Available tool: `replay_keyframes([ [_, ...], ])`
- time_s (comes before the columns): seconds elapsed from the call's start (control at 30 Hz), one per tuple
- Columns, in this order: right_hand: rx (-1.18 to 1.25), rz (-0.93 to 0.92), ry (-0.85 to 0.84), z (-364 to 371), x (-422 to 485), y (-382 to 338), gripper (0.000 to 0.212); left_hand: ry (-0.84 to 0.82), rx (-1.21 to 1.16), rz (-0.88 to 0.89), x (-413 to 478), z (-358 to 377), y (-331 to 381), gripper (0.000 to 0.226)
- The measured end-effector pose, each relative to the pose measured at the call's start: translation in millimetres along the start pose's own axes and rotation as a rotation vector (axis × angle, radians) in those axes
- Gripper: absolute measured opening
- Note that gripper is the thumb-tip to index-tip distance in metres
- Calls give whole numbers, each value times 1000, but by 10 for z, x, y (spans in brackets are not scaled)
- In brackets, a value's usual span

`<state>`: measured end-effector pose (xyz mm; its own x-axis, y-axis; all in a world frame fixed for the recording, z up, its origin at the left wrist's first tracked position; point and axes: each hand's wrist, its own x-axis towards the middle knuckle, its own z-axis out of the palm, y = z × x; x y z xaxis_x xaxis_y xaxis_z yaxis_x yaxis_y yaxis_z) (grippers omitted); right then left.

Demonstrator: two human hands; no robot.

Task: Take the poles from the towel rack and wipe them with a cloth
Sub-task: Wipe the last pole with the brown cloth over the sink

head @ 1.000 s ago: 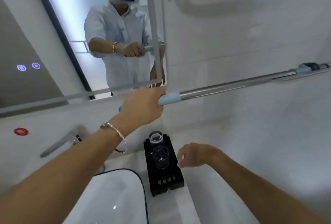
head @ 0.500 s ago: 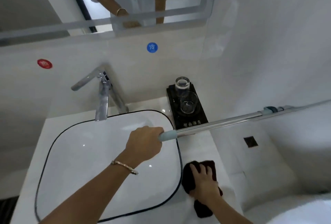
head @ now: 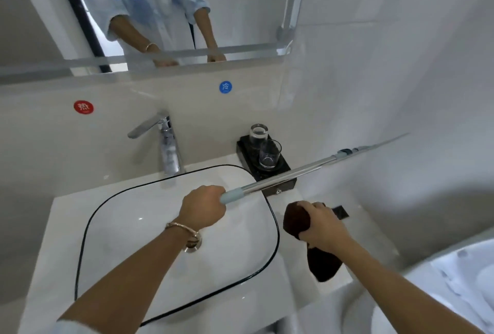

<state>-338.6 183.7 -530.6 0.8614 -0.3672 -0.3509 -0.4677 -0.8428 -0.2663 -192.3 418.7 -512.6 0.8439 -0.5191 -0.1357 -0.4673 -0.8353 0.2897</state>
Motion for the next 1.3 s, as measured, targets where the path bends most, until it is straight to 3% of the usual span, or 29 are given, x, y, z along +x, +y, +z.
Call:
replay_keyframes([
  [0.2, 35, -121, 150, -728, -251, -394, 74, 28, -7, 28, 11, -103, 55, 11],
  [0.37, 65, -314, 176, -965, -250, -858, 74, 32, 23, -11, -155, -104, -52, 13],
  [0.5, 34, -487, 105, -805, -214, -1180, 72, -32, 2, -84, -450, -18, -258, 20],
  [0.67, -90, -680, 3, -329, -325, -1530, 70, -102, 8, -198, -1029, 166, -554, 11],
  [0.8, -120, -778, -56, 50, -495, -1843, 69, -114, 31, -287, -1371, 287, -845, 27],
  [0.93, -119, -785, -62, 384, -562, -2114, 69, -154, 32, -310, -1437, 228, -1178, 28],
  [1.2, -43, -607, -143, 818, -563, -2636, 74, -298, -25, -209, -1516, 234, -1802, 13],
  [1.3, -47, -563, -159, 999, -580, -2783, 75, -287, 68, -135, -1569, 290, -2046, 6],
])
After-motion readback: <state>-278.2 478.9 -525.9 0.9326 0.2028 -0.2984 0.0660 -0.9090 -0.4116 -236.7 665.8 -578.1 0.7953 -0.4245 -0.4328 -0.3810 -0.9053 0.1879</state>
